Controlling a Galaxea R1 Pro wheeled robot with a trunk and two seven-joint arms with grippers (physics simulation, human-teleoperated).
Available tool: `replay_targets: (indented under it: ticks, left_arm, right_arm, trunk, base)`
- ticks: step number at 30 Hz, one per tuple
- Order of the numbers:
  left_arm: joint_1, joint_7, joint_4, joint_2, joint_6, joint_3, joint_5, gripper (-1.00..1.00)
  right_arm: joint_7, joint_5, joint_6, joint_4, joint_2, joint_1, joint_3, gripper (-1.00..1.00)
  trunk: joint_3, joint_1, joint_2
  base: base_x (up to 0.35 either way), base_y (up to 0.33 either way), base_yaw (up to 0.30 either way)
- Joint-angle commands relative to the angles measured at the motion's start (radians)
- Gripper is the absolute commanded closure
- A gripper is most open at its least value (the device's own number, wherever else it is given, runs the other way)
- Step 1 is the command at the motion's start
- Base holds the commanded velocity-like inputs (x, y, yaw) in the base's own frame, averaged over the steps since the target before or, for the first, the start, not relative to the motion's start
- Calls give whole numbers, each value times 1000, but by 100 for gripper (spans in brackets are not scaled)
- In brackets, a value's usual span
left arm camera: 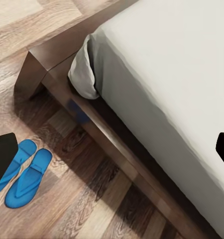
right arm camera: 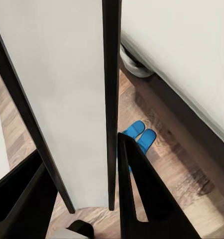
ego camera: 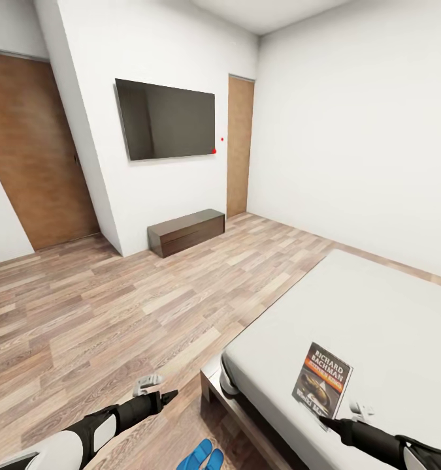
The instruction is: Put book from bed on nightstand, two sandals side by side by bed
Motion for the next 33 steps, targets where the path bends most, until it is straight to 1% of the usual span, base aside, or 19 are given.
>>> replay_targets:
  ticks: [1, 3, 5, 7, 9, 12, 13, 16, 28, 33]
  left_arm:
    - [-1, -3, 1, 0, -1, 2, -1, -100]
    - [-1, -3, 1, 1, -1, 3, -1, -100]
    - [3, -3, 1, 0, -2, 3, -1, -100]
    - [21, 6, 1, 0, -11, 3, -1, -100]
    - [43, 29, 1, 0, -31, 2, -1, -100]
    - [83, 62, 1, 1, -74, 3, -1, -100]
    - [107, 72, 1, 1, -95, 4, -1, -100]
    - [136, 81, 1, 2, -127, 4, -1, -100]
    - [142, 83, 1, 2, -134, 4, 0, -100]
    - [142, 83, 1, 2, -134, 4, 0, -100]
  right_arm:
    - [2, -11, 10, 0, -1, -1, 6, 100]
    - [2, -11, 9, 5, -1, -1, 6, 100]
    - [2, -11, -10, 15, 0, -1, 6, 100]
    - [2, -11, -56, 42, 0, -1, 6, 100]
    - [2, -10, -113, 77, 0, -1, 7, 100]
    - [3, -10, -159, 102, 0, -1, 7, 100]
    - [3, -10, -163, 105, 0, -1, 7, 100]
    - [3, -10, -170, 108, 0, -1, 7, 100]
    - [3, -10, -172, 110, 0, -1, 7, 100]
    - [2, -10, -172, 110, 0, -1, 7, 100]
  trunk:
    - [-1, 0, -1]
    - [-1, 0, -1]
    - [-1, 0, -1]
    - [-1, 0, -1]
    - [-1, 0, -1]
    - [-1, 0, -1]
    - [-1, 0, -1]
    - [-1, 0, -1]
    - [-1, 0, -1]
    - [4, 0, -1]
  base:
    - [0, 0, 0]
    - [0, 0, 0]
    - [0, 0, 0]
    - [0, 0, 0]
    - [0, 0, 0]
    - [0, 0, 0]
    - [0, 0, 0]
    - [0, 0, 0]
    - [0, 0, 0]
    - [0, 0, 0]
